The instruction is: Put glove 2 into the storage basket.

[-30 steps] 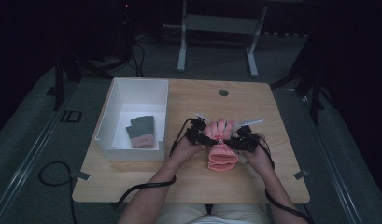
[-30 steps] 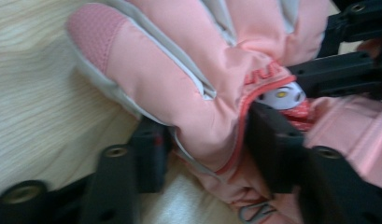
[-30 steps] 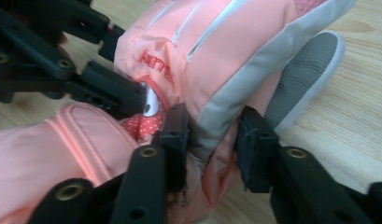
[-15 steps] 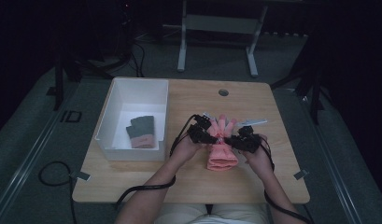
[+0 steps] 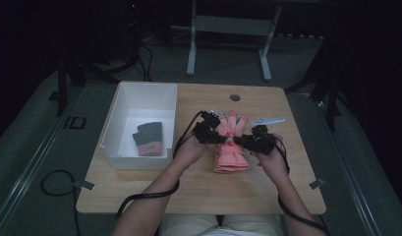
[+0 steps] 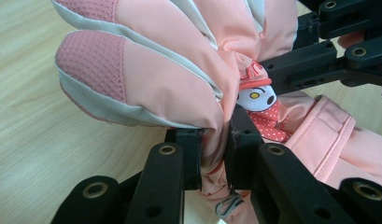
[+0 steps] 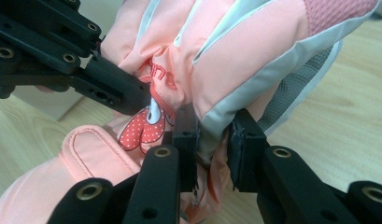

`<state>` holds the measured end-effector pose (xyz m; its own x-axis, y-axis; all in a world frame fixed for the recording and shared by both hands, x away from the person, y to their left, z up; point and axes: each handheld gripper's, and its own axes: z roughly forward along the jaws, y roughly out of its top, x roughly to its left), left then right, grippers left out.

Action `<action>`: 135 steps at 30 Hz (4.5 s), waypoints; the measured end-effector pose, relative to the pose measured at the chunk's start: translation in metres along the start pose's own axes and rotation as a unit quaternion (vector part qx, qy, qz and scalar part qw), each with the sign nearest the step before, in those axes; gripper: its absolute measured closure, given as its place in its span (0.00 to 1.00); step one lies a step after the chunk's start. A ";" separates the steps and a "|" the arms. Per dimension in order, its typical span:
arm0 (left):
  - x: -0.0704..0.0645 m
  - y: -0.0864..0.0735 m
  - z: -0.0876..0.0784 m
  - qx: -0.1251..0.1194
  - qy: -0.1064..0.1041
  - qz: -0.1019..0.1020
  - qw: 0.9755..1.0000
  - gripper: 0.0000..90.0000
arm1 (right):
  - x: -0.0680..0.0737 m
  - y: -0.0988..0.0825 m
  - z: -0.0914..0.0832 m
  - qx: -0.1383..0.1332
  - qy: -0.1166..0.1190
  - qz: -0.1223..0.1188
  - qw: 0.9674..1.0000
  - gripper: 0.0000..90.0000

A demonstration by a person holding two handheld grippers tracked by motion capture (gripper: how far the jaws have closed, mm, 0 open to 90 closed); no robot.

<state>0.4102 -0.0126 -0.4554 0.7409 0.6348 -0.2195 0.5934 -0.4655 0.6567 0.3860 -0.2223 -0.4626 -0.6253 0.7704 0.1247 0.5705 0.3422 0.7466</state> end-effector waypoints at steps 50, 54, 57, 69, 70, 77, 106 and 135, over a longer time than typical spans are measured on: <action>0.076 0.003 -0.229 -0.053 0.075 -0.038 0.995 0.89 | 0.133 0.174 0.015 -0.081 0.077 -0.094 0.989 0.86; 0.089 -0.009 -0.248 -0.050 0.089 -0.044 0.994 0.89 | 0.155 0.187 0.030 -0.079 0.083 -0.104 0.988 0.86; 0.097 -0.017 -0.254 -0.048 0.090 -0.049 0.994 0.89 | 0.165 0.192 0.038 -0.076 0.086 -0.107 0.988 0.86; 0.157 -0.080 -0.209 -0.039 0.049 -0.089 0.994 0.88 | 0.182 0.175 0.117 -0.001 0.079 -0.106 0.991 0.86; 0.157 -0.080 -0.209 -0.039 0.049 -0.089 0.994 0.89 | 0.181 0.171 0.125 0.006 0.076 -0.107 0.991 0.86; 0.182 -0.106 -0.176 0.003 0.038 -0.118 0.992 0.88 | 0.183 0.152 0.164 0.054 0.068 -0.101 0.991 0.86; 0.180 -0.093 -0.140 0.147 0.208 -0.109 0.961 0.69 | 0.193 0.152 0.187 0.108 0.021 -0.098 0.989 0.60; 0.110 -0.068 -0.170 0.018 0.205 -0.043 0.978 0.57 | 0.145 0.155 0.094 0.012 0.080 -0.093 0.992 0.42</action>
<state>0.3980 0.1941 -0.4018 0.5038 0.8630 0.0390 0.6642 -0.4158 0.6212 0.4340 -0.0068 -0.3906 -0.7969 0.5974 0.0897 0.4484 0.4854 0.7505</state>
